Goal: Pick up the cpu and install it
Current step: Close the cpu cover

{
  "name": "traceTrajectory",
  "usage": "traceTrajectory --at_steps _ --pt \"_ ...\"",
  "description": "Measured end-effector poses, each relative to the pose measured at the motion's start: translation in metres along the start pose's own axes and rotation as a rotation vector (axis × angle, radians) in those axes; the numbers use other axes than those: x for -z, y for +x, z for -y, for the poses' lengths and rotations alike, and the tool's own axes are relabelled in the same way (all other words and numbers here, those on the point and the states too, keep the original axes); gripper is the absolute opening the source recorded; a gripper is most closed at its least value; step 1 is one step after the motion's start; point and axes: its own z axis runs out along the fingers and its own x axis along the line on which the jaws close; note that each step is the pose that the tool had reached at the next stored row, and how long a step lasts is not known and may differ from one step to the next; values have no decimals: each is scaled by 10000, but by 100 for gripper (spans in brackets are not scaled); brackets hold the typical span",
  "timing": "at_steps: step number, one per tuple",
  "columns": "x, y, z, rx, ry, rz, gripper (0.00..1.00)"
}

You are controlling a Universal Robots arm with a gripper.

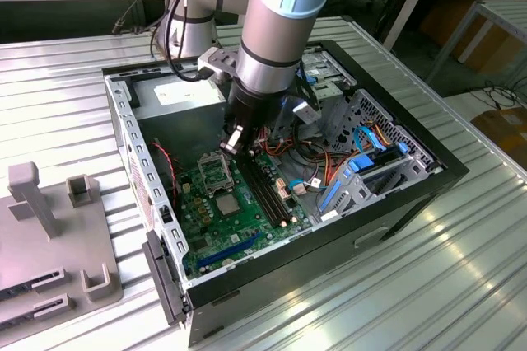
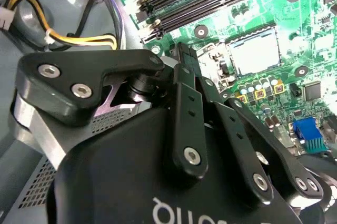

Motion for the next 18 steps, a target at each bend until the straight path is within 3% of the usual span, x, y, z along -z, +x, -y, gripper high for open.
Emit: traceTrajectory --at_steps 4,7,10,15,18 --pt "-1 -2 2 28 -258 190 11" --pt "-14 -3 4 38 -367 276 11" --pt "-35 -5 9 40 -412 315 11" --pt "-105 -21 22 130 -409 314 11" --pt "-128 -24 21 405 -399 325 11"
